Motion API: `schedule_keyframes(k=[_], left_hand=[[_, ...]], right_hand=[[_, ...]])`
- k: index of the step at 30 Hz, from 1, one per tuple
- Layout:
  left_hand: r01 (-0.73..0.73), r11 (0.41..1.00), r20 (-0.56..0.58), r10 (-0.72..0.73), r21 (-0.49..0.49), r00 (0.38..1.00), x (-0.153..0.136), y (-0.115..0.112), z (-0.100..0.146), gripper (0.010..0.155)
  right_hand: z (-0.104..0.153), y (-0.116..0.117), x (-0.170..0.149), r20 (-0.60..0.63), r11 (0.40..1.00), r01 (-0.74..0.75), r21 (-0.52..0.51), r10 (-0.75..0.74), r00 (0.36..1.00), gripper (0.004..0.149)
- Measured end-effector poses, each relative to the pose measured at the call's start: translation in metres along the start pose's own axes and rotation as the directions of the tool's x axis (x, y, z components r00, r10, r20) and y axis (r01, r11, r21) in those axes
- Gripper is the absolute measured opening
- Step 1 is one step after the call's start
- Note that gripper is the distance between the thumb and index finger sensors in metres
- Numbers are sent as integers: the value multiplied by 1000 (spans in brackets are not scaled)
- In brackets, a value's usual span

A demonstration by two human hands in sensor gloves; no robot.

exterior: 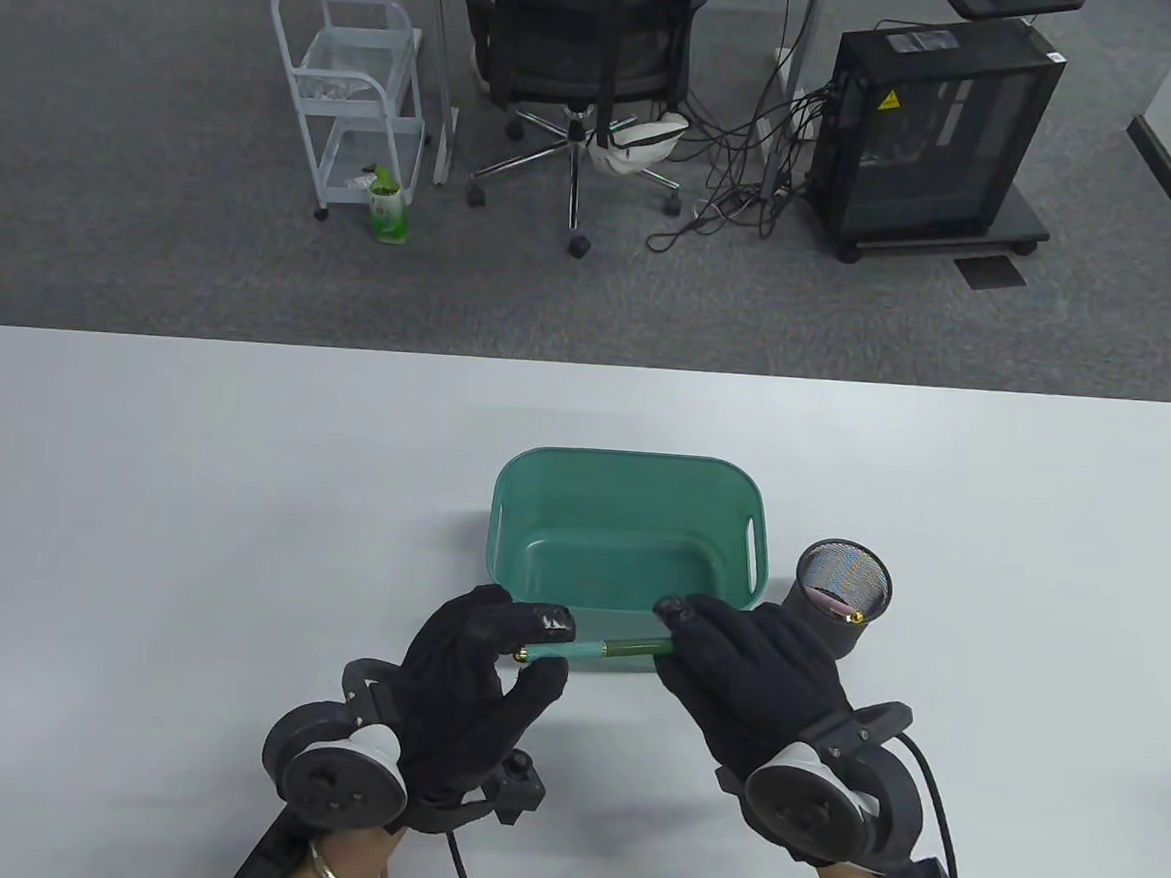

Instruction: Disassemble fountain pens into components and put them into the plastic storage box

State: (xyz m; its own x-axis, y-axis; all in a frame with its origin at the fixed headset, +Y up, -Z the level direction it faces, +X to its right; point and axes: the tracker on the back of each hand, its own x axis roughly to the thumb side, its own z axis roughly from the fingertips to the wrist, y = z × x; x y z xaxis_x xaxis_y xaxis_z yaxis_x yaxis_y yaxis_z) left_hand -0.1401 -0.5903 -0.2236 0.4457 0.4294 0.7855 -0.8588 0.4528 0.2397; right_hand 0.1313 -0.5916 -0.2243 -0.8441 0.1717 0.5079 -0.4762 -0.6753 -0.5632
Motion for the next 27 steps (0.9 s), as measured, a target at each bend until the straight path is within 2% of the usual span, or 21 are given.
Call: schedule_keyframes(k=[11, 20, 27], left_hand=[[40, 996, -13, -41, -79, 999, -3, -3, -2, 46], [53, 971, -44, -65, -234, 997, -13, -5, -7, 47], [43, 967, -45, -56, -250, 997, -15, -6, -8, 47]], right_hand=[[1, -18, -5, -17, 997, -62, -48, 61, 998, 46], [2, -24, -8, -20, 994, -84, -63, 83, 996, 46], [3, -23, -8, -9, 996, -82, -33, 82, 997, 46]])
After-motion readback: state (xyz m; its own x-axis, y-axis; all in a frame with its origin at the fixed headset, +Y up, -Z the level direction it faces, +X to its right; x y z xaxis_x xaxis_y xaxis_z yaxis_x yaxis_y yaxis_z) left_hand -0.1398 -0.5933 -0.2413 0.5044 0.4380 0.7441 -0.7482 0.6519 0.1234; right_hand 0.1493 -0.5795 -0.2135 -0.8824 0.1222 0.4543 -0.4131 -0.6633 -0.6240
